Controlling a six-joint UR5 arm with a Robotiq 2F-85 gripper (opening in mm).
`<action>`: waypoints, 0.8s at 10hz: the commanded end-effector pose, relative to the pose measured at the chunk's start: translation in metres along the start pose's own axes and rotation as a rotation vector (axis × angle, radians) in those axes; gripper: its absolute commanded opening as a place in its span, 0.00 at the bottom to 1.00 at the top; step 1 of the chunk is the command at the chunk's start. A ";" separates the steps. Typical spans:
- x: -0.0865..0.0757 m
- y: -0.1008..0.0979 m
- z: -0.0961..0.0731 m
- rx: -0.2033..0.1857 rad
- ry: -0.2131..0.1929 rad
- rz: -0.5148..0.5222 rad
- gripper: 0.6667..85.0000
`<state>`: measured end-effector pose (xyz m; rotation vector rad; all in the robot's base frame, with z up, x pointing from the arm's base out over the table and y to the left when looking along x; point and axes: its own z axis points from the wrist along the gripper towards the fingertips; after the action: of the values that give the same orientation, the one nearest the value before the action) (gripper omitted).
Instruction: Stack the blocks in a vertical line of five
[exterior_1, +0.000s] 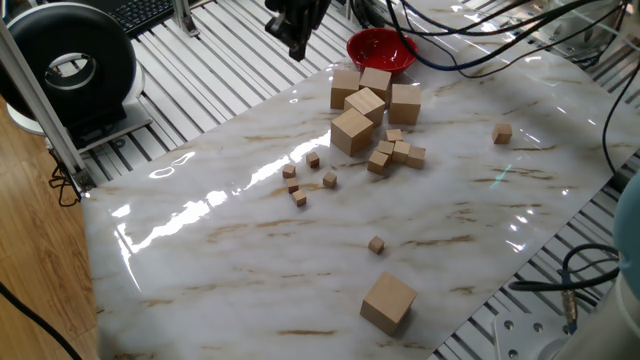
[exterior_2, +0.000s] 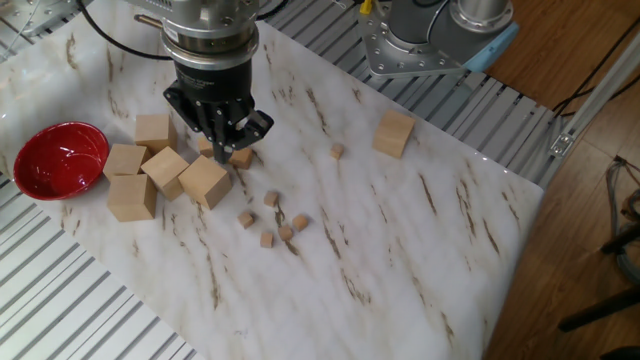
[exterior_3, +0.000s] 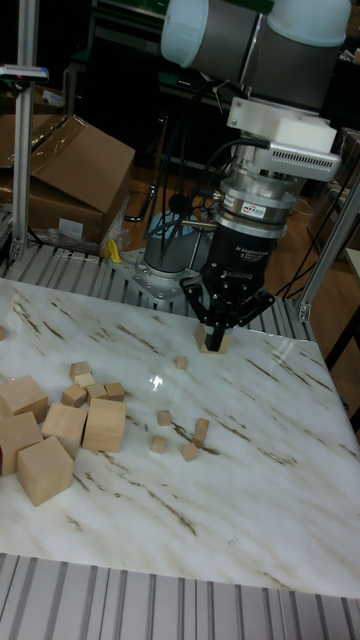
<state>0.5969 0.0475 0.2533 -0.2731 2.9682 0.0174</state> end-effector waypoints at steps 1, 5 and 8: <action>-0.002 0.005 -0.003 -0.020 -0.012 0.044 0.00; -0.003 0.016 -0.001 -0.065 -0.006 0.129 0.00; -0.003 0.006 0.000 -0.026 -0.011 0.053 0.00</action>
<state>0.5977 0.0546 0.2529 -0.1688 2.9718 0.0674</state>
